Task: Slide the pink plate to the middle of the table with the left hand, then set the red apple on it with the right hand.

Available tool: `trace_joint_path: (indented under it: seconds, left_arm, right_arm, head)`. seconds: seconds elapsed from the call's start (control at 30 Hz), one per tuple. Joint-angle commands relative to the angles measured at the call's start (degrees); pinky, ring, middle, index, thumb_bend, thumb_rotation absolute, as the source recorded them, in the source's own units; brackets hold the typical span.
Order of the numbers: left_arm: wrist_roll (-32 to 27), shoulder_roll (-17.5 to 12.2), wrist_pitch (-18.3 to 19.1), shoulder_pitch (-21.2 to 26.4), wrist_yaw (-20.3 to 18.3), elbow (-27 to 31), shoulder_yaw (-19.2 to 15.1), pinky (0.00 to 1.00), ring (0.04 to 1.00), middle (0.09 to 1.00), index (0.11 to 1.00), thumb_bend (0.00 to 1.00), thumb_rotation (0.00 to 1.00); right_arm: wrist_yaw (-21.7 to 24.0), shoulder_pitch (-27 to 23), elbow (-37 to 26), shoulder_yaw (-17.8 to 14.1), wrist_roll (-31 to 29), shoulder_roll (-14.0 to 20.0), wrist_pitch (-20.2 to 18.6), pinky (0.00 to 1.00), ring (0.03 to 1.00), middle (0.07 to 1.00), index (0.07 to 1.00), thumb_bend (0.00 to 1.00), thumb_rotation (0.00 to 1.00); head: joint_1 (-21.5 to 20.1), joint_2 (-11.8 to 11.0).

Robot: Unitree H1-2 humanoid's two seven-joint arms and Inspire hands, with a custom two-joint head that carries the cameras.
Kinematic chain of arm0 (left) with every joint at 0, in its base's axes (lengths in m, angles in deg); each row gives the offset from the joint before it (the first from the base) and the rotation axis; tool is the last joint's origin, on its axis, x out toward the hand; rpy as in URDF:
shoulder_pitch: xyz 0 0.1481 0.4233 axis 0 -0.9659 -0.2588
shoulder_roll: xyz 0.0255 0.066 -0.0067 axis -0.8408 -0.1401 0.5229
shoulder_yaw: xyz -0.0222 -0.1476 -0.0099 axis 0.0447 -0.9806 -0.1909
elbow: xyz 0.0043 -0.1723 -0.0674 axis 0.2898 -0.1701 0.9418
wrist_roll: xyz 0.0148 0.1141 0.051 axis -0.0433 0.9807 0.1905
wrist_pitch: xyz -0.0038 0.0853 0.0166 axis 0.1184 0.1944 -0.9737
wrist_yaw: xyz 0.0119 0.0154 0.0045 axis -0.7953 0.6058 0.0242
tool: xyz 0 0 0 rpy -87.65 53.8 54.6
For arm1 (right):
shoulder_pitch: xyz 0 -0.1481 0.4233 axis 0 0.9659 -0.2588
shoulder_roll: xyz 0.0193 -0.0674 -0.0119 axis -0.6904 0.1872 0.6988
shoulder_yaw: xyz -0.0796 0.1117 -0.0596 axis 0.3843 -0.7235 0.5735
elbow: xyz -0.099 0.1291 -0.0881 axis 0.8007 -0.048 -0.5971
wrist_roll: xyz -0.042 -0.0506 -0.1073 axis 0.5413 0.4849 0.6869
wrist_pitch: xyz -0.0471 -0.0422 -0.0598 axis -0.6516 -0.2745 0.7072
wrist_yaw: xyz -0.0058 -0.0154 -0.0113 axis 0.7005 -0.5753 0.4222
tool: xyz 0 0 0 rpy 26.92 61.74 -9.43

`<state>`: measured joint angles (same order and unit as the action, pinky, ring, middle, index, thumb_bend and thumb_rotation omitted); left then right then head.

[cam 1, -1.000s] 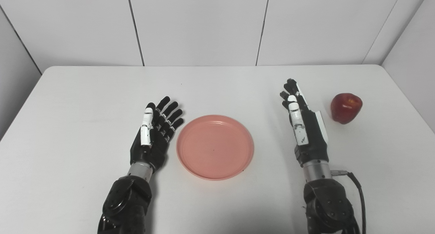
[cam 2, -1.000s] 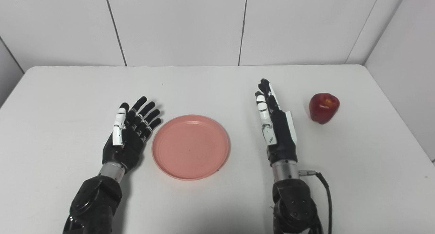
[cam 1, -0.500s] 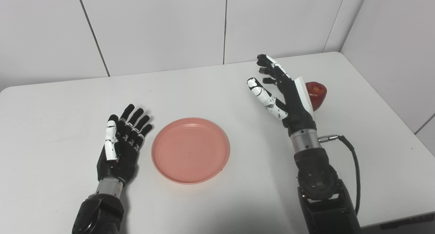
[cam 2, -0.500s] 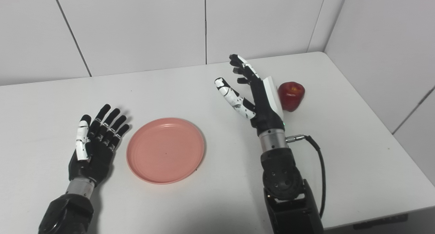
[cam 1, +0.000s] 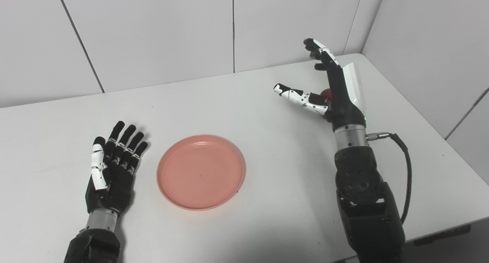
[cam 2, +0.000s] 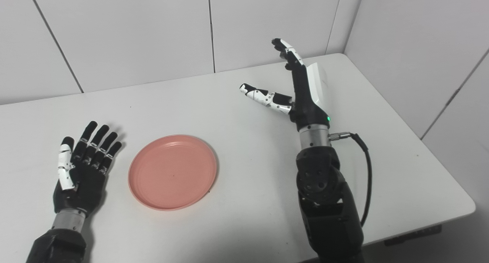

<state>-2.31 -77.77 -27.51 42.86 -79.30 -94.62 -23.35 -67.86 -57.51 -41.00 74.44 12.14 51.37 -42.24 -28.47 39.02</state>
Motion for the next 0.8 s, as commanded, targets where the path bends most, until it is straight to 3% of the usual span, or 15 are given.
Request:
trace_joint_path:
  seconds: [0.0,0.27,0.53,0.77]
  left_arm:
    - [-0.3,-0.5,0.6,0.0,0.5,-2.2,-0.5,0.90,0.888,0.898,0.890,0.40,1.00]
    - [-1.1,-0.9,-0.2,0.2,0.0,-3.4,-0.9,0.89,0.876,0.889,0.882,0.40,1.00]
    - [-1.8,-1.2,-0.1,0.0,0.0,-3.4,-0.8,0.91,0.892,0.904,0.898,0.40,1.00]
    - [-2.1,-1.2,0.1,0.1,0.2,-3.1,-0.7,0.90,0.887,0.901,0.897,0.40,1.00]
  right_arm:
    - [-0.2,-2.8,-1.5,-0.9,2.6,1.7,-1.1,0.76,0.843,0.858,0.835,0.89,0.40]
    - [-0.2,-3.2,0.9,-3.2,6.4,6.2,-2.3,0.77,0.858,0.880,0.861,0.94,0.45]
    - [1.5,-2.5,2.9,-4.9,6.4,9.2,-4.3,0.73,0.877,0.954,0.919,0.93,0.38]
    - [2.2,-2.3,6.7,-6.4,5.5,11.4,-5.6,0.80,0.911,0.970,0.941,0.92,0.35]
  head:
    - [-0.3,-0.1]
    - [-0.7,-0.7]
    - [-0.7,-0.6]
    - [-0.6,-0.6]
